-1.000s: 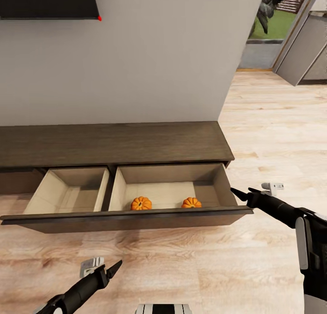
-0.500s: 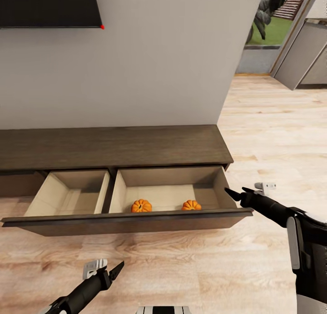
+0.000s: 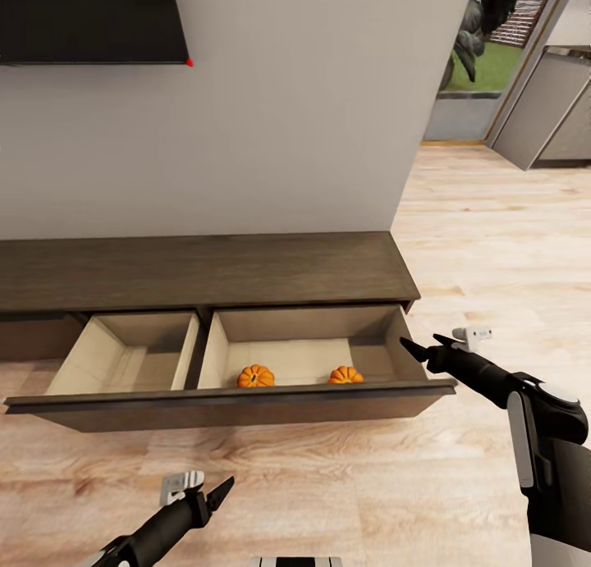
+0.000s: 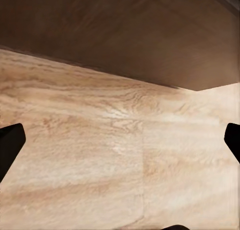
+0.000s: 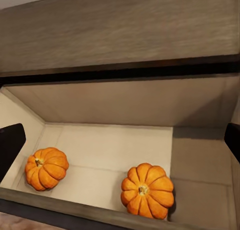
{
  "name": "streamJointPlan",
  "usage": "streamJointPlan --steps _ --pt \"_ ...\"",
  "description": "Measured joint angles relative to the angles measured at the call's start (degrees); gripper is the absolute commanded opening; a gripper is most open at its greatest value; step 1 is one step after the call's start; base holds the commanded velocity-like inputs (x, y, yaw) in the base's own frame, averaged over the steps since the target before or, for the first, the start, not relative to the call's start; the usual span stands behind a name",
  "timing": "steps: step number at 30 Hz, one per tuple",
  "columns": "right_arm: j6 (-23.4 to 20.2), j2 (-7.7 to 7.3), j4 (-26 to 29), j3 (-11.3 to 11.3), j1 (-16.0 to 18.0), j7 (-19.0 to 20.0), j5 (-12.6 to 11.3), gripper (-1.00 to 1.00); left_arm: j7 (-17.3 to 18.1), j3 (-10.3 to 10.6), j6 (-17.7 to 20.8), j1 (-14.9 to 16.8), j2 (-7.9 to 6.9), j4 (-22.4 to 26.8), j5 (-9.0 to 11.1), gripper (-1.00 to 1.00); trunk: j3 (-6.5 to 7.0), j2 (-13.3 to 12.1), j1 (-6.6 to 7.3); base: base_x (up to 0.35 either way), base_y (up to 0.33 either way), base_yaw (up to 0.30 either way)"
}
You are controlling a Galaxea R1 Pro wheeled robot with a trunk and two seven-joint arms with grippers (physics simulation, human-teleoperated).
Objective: Place each of the two pumpkins and all three candles from the living room inside a cabinet in the living room (use any cabinet), then make sure every cabinet is closed, and position the cauldron so it is next to a table in the living room.
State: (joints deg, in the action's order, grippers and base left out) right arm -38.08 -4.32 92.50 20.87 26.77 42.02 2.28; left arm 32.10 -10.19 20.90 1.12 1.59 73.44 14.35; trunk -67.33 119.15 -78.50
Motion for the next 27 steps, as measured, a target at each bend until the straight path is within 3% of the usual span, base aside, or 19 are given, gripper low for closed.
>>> streamJointPlan --steps 10,17,27 --pt "0.2 0.01 0.0 -0.3 -0.1 -0.1 0.0 1.0 -1.4 0.4 -0.3 0.0 0.11 0.7 -0.9 1.0 0.94 0.0 0.0 0.0 0.0 0.0" --pt "0.4 0.03 0.0 -0.3 -0.1 -0.1 0.0 1.0 -4.9 0.6 -0.3 0.0 0.17 0.9 -0.8 1.0 1.6 0.0 0.0 0.0 0.0 0.0" --pt "0.5 0.01 0.0 -0.5 -0.3 -0.1 0.1 1.0 -5.9 0.7 -0.2 0.0 0.15 0.2 -0.2 1.0 2.55 0.0 0.0 0.0 0.0 0.0"
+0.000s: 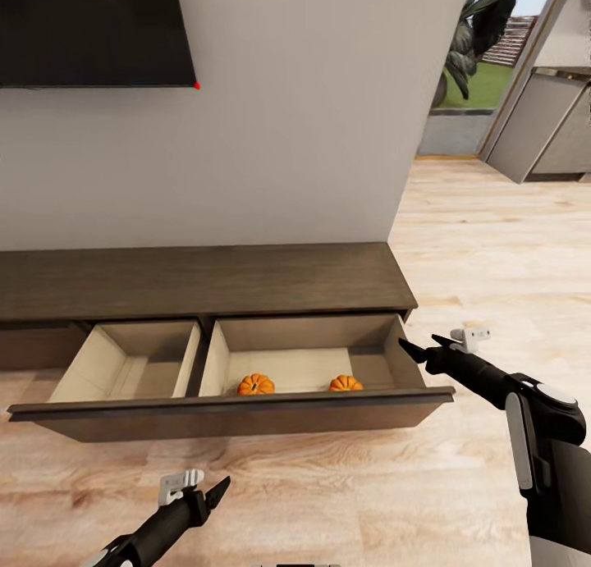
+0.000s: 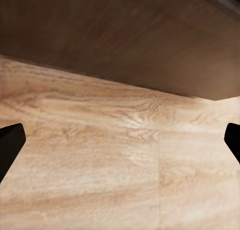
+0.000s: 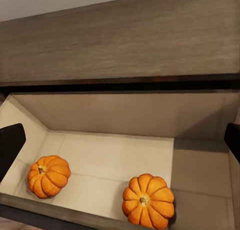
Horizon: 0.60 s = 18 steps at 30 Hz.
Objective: Place each of the two pumpkins and all three candles from the living room inside a cabinet in the living room (use any cabinet), then make sure every cabinet is closed, and position the cauldron so it is next to a table in the living room.
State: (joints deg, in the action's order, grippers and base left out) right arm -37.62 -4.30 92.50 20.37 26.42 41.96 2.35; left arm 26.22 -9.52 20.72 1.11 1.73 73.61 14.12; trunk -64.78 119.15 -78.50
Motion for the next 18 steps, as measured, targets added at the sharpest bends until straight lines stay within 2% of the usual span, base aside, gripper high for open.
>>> streamJointPlan --steps 7,10,12,15,17,18 --pt "-0.1 0.01 0.0 0.0 0.0 0.0 0.0 1.0 -0.2 -0.5 -0.5 0.0 -0.21 -0.2 -0.4 1.0 0.66 0.0 0.0 0.0 0.0 0.0" --pt "-0.3 -0.01 0.0 0.0 0.0 0.0 0.0 1.0 -0.7 -2.5 1.1 0.5 -2.59 3.8 -0.8 1.0 0.95 0.0 0.0 0.0 0.0 0.0" --pt "-0.3 -0.01 0.0 0.0 0.0 0.0 0.0 1.0 -1.3 -2.9 1.2 0.6 -3.31 4.7 -0.9 1.0 1.13 0.0 0.0 0.0 0.0 0.0" --pt "-0.4 -0.01 0.0 0.0 0.0 0.0 0.0 1.0 -2.1 -3.3 -5.0 0.6 -4.03 0.5 -1.3 1.0 1.42 0.0 0.0 0.0 0.0 0.0" --pt "-0.3 0.04 0.0 0.0 0.0 -0.5 0.0 1.0 -2.5 -3.3 -15.5 0.7 -4.22 -4.7 -1.5 1.0 1.6 0.0 0.0 0.0 0.0 0.0" --pt "-0.4 0.05 0.0 0.0 0.0 -1.3 0.0 1.0 -2.6 -3.3 -18.7 0.6 -4.13 -6.0 -1.5 1.0 1.7 0.0 0.0 0.0 0.0 0.0"
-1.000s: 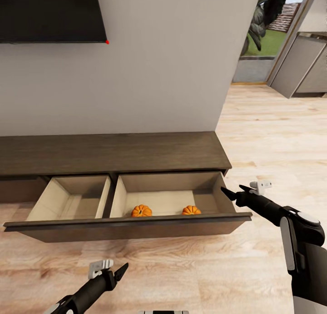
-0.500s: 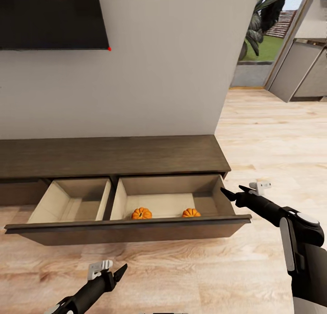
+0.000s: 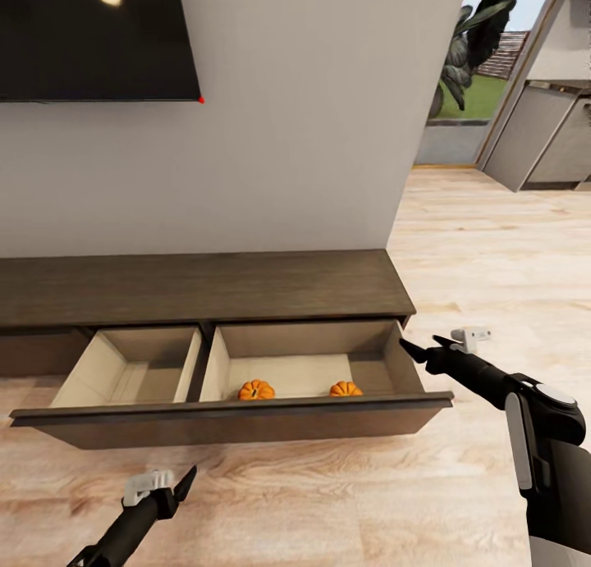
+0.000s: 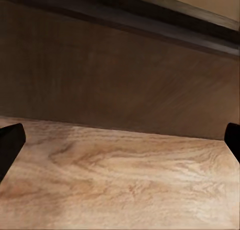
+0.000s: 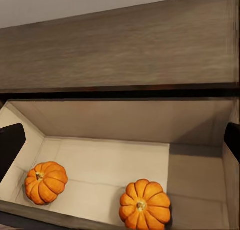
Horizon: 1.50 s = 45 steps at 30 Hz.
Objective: Place each of the two pumpkins and all three candles from the living room inside a cabinet in the living room (use any cabinet), then make sure every cabinet is closed, and position the cauldron so it is next to a table in the living room.
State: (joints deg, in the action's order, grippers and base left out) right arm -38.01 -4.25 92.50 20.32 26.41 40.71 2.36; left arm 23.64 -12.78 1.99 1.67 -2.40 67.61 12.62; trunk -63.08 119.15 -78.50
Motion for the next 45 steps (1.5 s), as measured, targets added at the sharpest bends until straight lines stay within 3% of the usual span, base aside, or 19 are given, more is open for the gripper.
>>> streamJointPlan --steps 2,4,7,11,21,28,32,45 --pt "0.0 0.06 0.0 0.0 0.0 -0.7 0.0 1.0 0.0 0.1 -2.2 -0.1 0.07 -0.9 -0.1 1.0 0.19 0.0 0.0 0.0 0.0 0.0" --pt "0.1 0.8 0.0 -0.1 0.0 -1.6 0.0 1.0 -0.2 0.2 -4.7 -0.2 0.23 -2.1 -1.4 1.0 0.38 0.0 0.0 0.0 0.0 0.0" --pt "0.4 2.64 0.0 0.1 0.1 -3.5 0.0 1.0 -0.4 0.3 -7.8 -0.3 0.48 -4.2 -5.5 1.0 0.66 0.0 0.0 0.0 0.0 0.0" --pt "0.6 3.43 0.0 0.1 0.1 -4.8 0.0 1.0 -0.6 0.4 -9.5 -0.3 0.54 -5.8 -7.5 1.0 1.04 0.0 0.0 0.0 0.0 0.0" --pt "0.7 3.75 0.0 -0.5 0.0 -5.2 0.0 1.0 -0.5 0.3 -12.3 -0.2 0.54 -10.7 -7.6 1.0 2.0 0.0 0.0 0.0 0.0 0.0" --pt "0.7 3.73 0.0 -2.1 0.0 -5.2 0.0 1.0 -0.2 -0.1 -12.5 -0.2 0.54 -11.2 -7.5 1.0 2.66 0.0 0.0 0.0 0.0 0.0" --pt "0.6 3.72 0.0 -2.1 0.0 -5.2 0.0 1.0 -1.3 0.2 -12.5 -0.2 0.76 -10.7 -8.1 1.0 3.04 0.0 0.0 0.0 0.0 0.0" --pt "0.5 3.63 0.0 -2.1 0.0 -5.1 0.0 1.0 -2.5 0.2 -12.4 0.0 0.9 -11.3 -7.5 1.0 4.1 0.4 -0.21 0.0 0.0 0.0"
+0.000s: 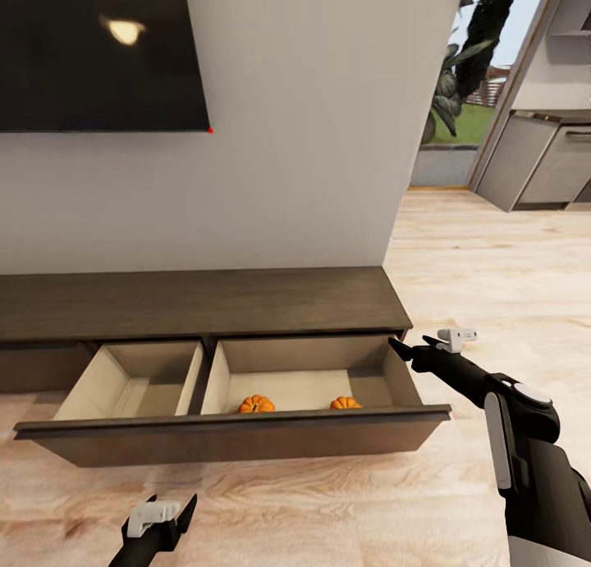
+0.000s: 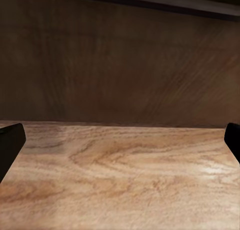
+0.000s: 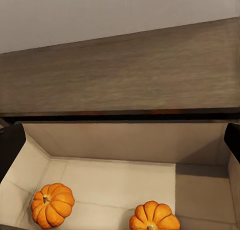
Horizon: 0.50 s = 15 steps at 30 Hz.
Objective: Place each of the two pumpkins and all three candles from the living room inside a cabinet in the living room (use any cabinet), then make sure every cabinet is closed, and position the cauldron so it is next to a table in the living room.
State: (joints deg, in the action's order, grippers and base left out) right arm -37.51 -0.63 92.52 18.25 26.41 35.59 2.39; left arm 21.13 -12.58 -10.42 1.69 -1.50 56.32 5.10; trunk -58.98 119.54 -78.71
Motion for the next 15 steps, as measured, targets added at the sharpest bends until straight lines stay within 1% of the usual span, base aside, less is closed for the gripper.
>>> streamJointPlan --steps 7,13,15 --pt "0.0 0.03 0.0 -0.3 0.0 0.0 0.0 1.0 0.0 0.0 0.1 0.1 0.0 -0.1 0.0 1.0 -0.59 2.8 -1.54 0.0 0.0 0.0" --pt "0.0 0.04 0.0 -0.4 0.0 0.0 0.0 1.0 -0.2 0.0 0.1 0.1 0.03 -0.1 -0.1 1.0 -0.03 2.8 -1.54 0.0 0.0 0.0" --pt "0.0 0.05 0.0 -0.4 0.0 0.0 0.0 1.0 -0.3 0.0 0.1 0.1 0.02 -0.1 -0.1 1.0 -0.19 3.6 -1.98 0.0 0.0 0.0"
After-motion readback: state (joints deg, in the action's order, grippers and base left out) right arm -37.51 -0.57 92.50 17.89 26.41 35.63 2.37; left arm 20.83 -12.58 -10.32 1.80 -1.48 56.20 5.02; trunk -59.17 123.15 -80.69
